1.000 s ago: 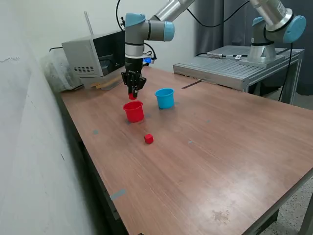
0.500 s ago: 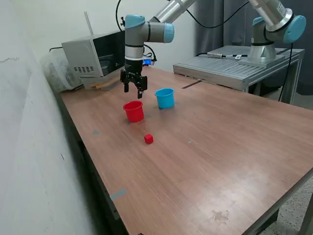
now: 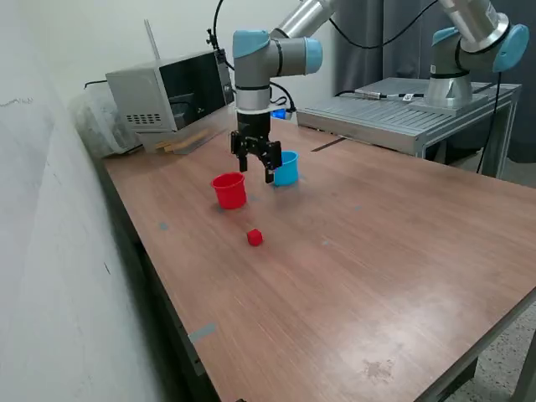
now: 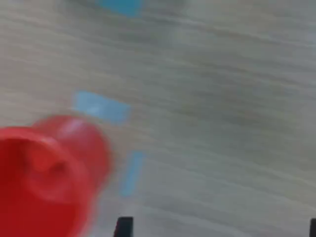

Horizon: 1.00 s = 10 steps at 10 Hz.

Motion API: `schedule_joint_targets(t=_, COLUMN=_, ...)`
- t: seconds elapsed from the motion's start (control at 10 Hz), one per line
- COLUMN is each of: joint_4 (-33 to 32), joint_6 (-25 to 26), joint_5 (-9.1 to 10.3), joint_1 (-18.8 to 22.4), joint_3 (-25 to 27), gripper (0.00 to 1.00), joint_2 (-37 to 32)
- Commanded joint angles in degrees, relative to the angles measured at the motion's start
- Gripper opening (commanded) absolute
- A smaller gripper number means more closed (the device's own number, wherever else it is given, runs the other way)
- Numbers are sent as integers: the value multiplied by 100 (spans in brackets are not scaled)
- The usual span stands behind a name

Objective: Place red objects in the red bin, and blue objects in the blue bin.

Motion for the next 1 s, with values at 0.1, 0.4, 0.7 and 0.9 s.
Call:
schedule_joint_targets(t=0.1, joint_4=219, joint_6=1208, joint_5=349, joint_1=652, joint_3=-111, gripper=100, joint_2=-28)
schedule_joint_targets(t=0.4, joint_4=795, joint_6=1922, joint_5=554, joint_1=731, joint_3=-724, gripper=100, joint_2=410)
schedule_joint_targets(t=0.7, joint_4=843, joint_6=1923, joint_5=519, joint_1=731, joint_3=-1226, gripper=100, joint_2=770)
schedule_joint_targets(t=0.9, joint_4=852, joint_6=1923, joint_5=519, joint_1=731, joint_3=-1516, gripper=100, joint_2=973)
